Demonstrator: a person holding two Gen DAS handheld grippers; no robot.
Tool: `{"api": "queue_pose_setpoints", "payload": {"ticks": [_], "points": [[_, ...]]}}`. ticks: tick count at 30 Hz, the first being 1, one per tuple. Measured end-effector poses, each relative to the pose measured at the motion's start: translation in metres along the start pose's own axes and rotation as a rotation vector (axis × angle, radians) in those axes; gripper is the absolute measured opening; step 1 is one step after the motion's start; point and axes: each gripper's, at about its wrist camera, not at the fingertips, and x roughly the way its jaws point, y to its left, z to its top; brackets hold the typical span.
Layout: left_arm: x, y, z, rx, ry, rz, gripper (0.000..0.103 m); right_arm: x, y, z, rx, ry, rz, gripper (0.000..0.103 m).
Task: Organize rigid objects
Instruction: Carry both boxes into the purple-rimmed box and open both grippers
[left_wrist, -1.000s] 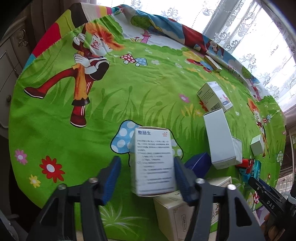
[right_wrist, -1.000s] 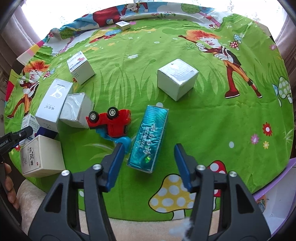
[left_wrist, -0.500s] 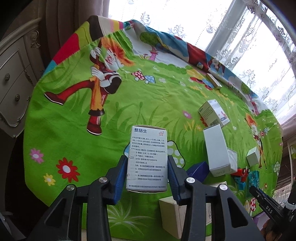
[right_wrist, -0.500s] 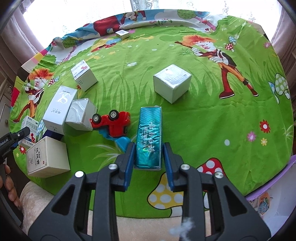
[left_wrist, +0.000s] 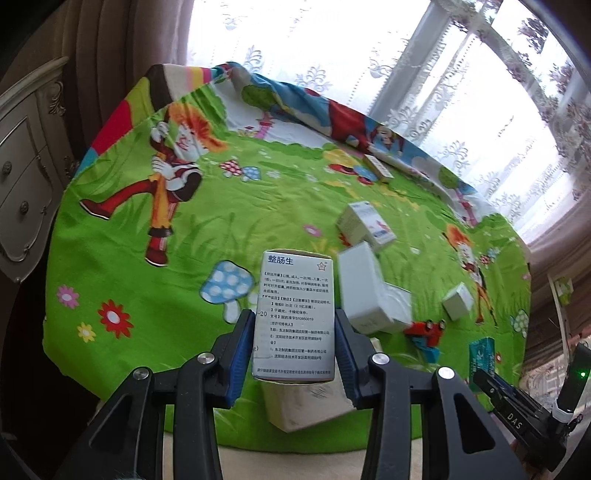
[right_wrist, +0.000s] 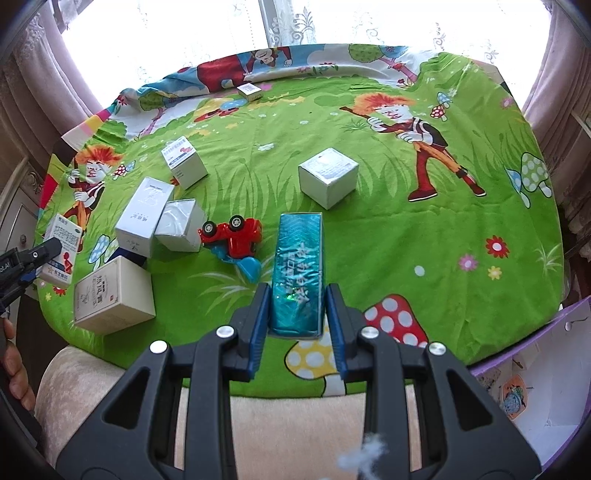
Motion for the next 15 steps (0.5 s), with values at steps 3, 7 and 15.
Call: {"api": "queue_pose_setpoints", "payload": {"ticks": [3, 7, 15], "points": [[-0.005, -0.019, -0.007, 0.035, 0.007, -0.029, 0.043, -0.013, -0.005, -0.005, 0.007, -0.014, 0.005, 0.034], [-0.011, -0.042, -0.018, 0.076, 0.026, -0.074, 0.043, -0.025, -0.01, -0.012, 0.014, -0.022, 0.017, 0.034], [-0.012, -0.093, -0.046, 0.143, 0.109, -0.189, 0.043, -0.057, -0.028, -0.031, 0.029, -0.037, 0.024, 0.034]]}}
